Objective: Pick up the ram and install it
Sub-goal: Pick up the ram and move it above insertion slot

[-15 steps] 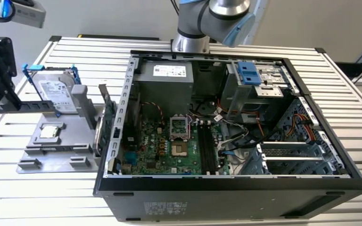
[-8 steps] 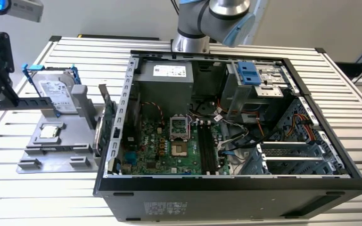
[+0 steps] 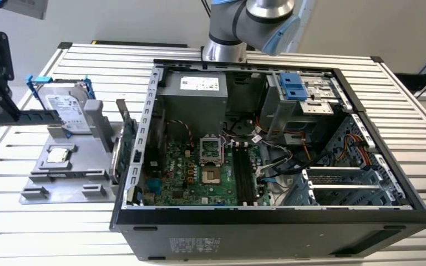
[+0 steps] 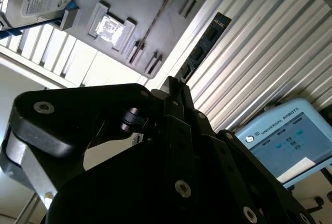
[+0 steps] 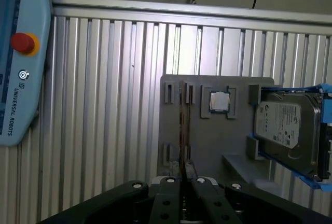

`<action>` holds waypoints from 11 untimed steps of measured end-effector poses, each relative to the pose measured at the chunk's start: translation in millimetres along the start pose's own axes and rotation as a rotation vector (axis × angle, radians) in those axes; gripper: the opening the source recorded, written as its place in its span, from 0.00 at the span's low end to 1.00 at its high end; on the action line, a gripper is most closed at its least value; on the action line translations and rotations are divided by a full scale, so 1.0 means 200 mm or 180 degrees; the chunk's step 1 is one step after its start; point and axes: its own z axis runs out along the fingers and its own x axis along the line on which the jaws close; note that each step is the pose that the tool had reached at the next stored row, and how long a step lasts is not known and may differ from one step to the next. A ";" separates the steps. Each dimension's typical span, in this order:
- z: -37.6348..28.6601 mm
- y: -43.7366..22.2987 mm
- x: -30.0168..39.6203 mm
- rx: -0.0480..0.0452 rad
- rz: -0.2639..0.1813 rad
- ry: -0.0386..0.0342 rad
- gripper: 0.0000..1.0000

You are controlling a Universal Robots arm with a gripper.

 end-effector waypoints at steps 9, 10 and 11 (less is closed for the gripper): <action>-0.003 -0.005 0.000 0.0000 0.0000 -0.0004 0.00; -0.003 -0.009 0.001 0.0000 0.0000 -0.0004 0.00; -0.003 -0.015 0.001 0.0000 0.0000 -0.0004 0.00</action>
